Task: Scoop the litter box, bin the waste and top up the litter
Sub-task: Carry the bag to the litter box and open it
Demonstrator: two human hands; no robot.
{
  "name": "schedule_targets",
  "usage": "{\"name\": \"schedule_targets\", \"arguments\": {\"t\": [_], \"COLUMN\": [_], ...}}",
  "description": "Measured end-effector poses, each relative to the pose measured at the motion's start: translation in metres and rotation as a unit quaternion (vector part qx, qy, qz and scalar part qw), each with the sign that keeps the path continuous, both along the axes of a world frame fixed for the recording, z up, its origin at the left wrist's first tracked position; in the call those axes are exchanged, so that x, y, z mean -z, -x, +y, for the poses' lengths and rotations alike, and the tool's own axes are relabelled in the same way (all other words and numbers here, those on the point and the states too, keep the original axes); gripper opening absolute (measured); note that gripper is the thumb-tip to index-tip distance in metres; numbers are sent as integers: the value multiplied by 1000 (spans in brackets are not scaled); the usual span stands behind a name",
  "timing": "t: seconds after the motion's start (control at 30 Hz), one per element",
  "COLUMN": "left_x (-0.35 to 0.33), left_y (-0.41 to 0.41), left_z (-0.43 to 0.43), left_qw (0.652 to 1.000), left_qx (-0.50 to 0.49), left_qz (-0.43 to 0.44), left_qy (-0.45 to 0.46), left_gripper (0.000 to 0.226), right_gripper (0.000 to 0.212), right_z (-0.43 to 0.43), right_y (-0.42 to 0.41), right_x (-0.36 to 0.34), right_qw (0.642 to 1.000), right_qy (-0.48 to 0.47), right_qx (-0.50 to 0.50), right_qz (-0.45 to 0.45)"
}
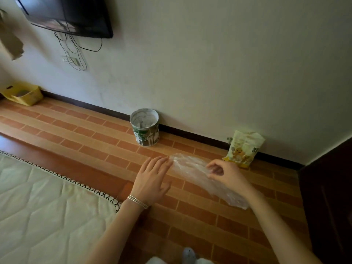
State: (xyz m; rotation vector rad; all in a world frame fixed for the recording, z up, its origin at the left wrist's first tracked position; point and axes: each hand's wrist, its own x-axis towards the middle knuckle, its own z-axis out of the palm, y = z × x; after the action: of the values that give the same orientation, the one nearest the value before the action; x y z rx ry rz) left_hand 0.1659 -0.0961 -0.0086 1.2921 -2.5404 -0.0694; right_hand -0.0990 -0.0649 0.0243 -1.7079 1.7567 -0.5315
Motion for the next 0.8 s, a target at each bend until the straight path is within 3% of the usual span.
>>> {"name": "schedule_targets", "arguments": {"t": [0.4,0.8], "left_x": [19,-1], "left_y": [21,-35], "left_z": [-93,-280], "left_qw": [999,996], "left_qx": [-21,-88], "left_qz": [-31,-26], "left_qy": [-30,-3], "left_gripper": [58,59], "right_gripper": [24,19], "right_z": [-106,-332], "right_y": [16,-53], "right_x": [28,-5], "right_qw": [997,988], "right_qy": [-47,-16], "right_qx": [-66,-154], "right_qz": [21,14]}}
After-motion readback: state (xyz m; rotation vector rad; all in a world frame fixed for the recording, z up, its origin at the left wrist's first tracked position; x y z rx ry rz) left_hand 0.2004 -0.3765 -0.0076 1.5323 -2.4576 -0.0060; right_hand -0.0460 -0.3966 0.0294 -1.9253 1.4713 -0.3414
